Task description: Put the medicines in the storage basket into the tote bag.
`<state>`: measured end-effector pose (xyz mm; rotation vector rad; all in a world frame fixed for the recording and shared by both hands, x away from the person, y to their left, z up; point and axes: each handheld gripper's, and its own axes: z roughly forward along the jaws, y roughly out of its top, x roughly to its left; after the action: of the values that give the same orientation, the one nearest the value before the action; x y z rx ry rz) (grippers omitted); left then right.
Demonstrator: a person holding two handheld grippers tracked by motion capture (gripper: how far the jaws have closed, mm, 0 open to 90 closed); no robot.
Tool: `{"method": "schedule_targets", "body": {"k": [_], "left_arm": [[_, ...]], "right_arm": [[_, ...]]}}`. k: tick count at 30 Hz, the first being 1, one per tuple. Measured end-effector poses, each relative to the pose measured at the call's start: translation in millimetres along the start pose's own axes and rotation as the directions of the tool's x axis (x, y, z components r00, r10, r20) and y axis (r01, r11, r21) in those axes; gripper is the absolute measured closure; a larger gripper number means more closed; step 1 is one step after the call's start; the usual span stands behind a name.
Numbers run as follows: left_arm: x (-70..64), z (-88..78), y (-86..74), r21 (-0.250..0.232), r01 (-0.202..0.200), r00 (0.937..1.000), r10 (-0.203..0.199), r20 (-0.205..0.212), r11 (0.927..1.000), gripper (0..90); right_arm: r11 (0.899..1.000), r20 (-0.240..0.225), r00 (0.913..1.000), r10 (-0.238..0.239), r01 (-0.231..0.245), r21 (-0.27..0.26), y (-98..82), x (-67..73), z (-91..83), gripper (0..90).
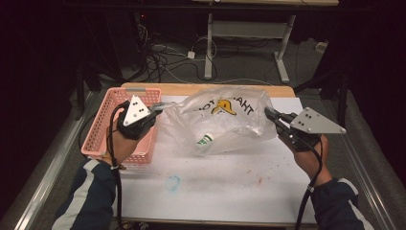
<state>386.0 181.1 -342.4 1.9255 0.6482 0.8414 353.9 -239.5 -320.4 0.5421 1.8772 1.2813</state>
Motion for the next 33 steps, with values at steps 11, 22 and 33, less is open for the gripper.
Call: {"method": "schedule_targets", "body": {"k": [11, 22, 33], "left_arm": [[-14.4, 54.2, 5.1, -0.059, 0.01, 0.9993, -0.008, 0.037, 0.9982, 86.6], [-16.5, 81.7, 6.3, -0.061, 0.08, 0.9943, -0.075, 0.076, 0.995, 86.6], [-9.5, 79.8, 14.5, -0.118, 0.128, 0.9916, -0.125, 0.03, 0.9847, 87.6]], "right_arm": [[0.995, 0.014, 0.9969, 0.078, -0.079, 0.055, -19.5, -17.5, 41.1, 89.8], [0.99, 0.051, 0.9914, 0.121, -0.124, 0.065, -24.5, -36.6, 55.5, 89.8], [0.989, 0.051, 0.9891, 0.138, -0.14, 0.048, -17.4, -38.3, 62.5, 89.9]]}}
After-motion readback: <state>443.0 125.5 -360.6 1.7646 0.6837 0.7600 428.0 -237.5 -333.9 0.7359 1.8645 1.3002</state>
